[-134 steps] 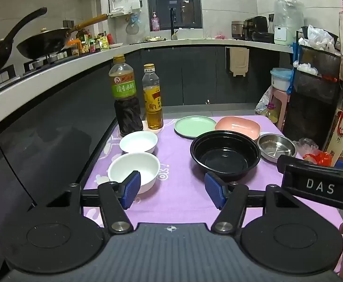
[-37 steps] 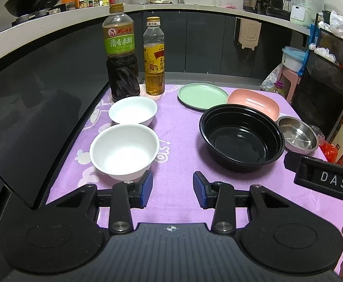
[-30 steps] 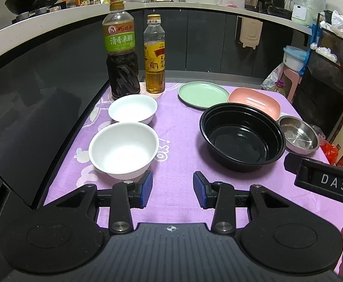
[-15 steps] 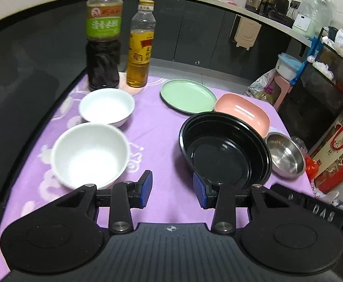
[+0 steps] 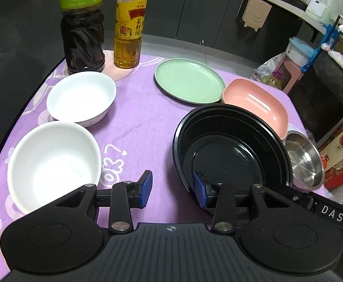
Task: Organize plates and bowls
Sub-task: 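Close the right tool on the black bowl's rim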
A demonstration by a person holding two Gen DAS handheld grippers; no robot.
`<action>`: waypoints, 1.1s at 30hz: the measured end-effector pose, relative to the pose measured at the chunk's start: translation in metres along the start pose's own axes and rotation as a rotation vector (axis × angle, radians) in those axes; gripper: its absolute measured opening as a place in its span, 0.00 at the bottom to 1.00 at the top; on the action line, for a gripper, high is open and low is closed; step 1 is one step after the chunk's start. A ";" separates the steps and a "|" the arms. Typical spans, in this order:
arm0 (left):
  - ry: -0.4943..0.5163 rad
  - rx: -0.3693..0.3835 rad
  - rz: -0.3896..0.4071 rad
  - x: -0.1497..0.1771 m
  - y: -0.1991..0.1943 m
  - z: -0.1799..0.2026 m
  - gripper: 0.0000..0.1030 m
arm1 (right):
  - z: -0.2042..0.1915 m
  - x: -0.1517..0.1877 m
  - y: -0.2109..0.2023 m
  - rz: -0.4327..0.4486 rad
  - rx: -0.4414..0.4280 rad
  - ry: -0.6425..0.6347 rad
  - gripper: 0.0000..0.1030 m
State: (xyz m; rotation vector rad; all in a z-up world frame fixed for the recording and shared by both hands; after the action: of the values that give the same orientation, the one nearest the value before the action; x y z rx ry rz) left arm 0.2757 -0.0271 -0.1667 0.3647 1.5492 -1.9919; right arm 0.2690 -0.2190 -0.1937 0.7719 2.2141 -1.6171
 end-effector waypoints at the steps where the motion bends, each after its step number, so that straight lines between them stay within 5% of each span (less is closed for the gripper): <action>1: 0.001 -0.004 -0.003 -0.002 0.005 0.000 0.35 | 0.000 -0.002 0.004 -0.005 -0.001 -0.002 0.50; 8: 0.009 -0.013 -0.036 -0.001 0.028 0.000 0.31 | 0.004 -0.003 0.025 -0.038 0.004 -0.011 0.49; 12: 0.044 0.012 -0.051 0.004 0.032 0.008 0.14 | 0.007 0.001 0.030 -0.058 -0.008 -0.006 0.18; 33: 0.099 -0.002 0.048 0.036 -0.046 -0.005 0.14 | -0.021 0.022 -0.024 -0.009 -0.025 -0.098 0.16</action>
State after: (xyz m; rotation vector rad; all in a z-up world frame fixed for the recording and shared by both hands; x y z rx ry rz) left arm 0.2193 -0.0254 -0.1513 0.5021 1.5876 -1.9612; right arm 0.2382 -0.1994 -0.1796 0.6621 2.1680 -1.5938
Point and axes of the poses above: each gripper's, at about its wrist camera, not at the fingertips, and y roughly the way its jaws point, z to its right, x to its underside, the point moved 10 cm from there along y, roughly the way its jaws point, and after that the axes turned 11 degrees about -y, right-handed, at the moved point
